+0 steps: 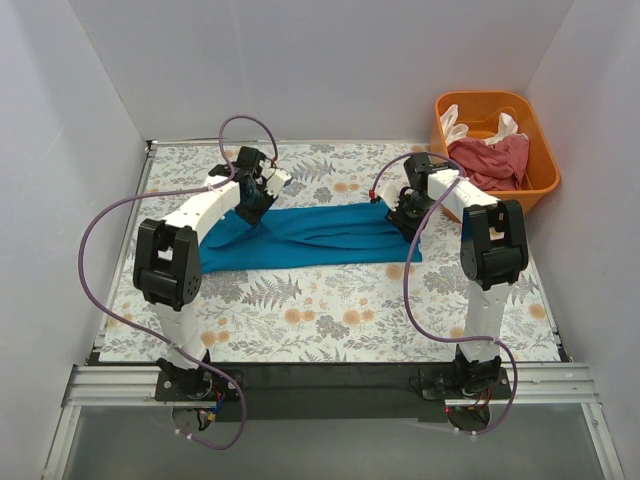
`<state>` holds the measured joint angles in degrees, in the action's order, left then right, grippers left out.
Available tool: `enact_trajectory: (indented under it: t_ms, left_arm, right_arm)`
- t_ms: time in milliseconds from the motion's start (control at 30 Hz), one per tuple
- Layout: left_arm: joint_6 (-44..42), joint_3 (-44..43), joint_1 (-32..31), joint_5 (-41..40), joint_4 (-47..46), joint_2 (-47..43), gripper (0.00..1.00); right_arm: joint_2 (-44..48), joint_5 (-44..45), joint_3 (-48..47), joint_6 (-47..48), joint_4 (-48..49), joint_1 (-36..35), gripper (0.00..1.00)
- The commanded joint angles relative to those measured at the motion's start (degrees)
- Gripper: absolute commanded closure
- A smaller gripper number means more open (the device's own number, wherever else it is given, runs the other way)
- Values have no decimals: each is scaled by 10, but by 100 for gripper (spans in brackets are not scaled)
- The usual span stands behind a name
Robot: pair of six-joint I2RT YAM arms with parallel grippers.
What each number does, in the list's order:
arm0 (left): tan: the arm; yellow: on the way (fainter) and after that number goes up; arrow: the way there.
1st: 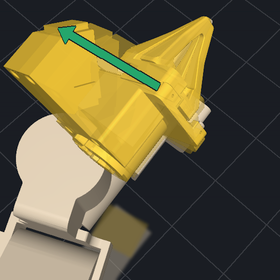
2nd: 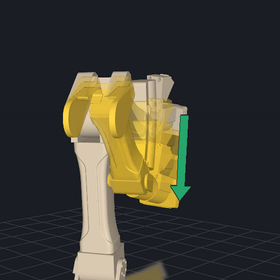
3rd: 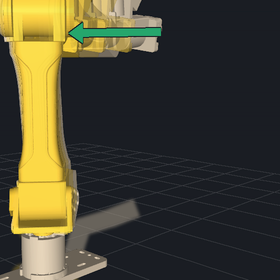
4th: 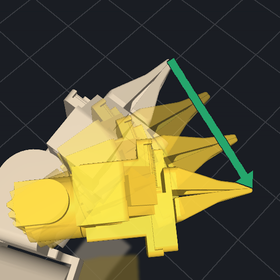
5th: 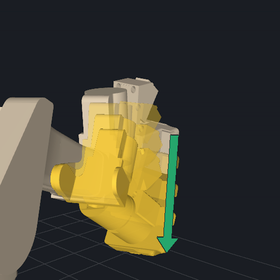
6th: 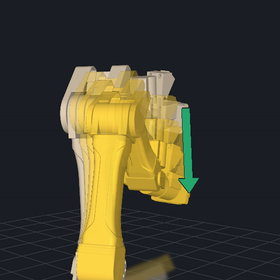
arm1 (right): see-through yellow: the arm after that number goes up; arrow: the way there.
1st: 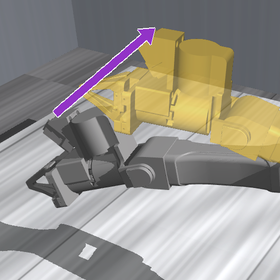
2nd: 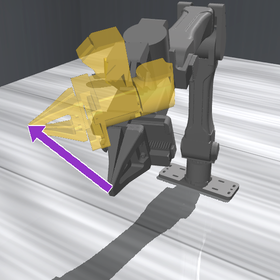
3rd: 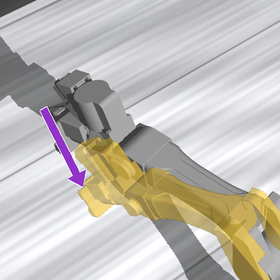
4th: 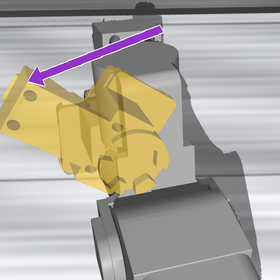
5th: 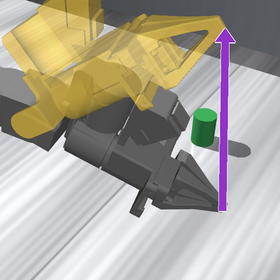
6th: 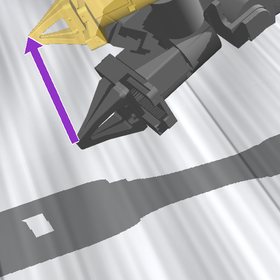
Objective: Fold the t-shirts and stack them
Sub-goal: Fold the tshirt
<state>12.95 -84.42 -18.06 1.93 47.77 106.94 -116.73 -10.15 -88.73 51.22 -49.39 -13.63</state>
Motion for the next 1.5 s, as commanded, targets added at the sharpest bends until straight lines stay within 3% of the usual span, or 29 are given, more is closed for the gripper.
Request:
enact_trajectory:
  t_ms: [0,300,633,800,967,1233,1467]
  left_arm:
    - [6,-59,22,-12,-16,25,100]
    - [0,-133,44,-38,-37,110,100]
    - [-3,-125,49,-45,-44,136,98]
    - [21,-164,59,-49,-54,155,97]
    - [23,-185,59,-20,-11,154,96]
    - [31,-116,67,68,44,73,68]
    - [83,-116,132,85,58,22,63]
  right_arm:
    - [12,4,-25,12,8,-1,60]
    - [33,0,-51,9,11,-1,52]
    - [26,0,-76,7,9,-2,51]
    - [24,-9,-87,-6,9,-10,52]
    - [18,-16,-87,-15,8,-25,54]
    - [12,-43,-64,-24,6,-39,67]
    - [-14,-39,-30,-30,9,-59,71]
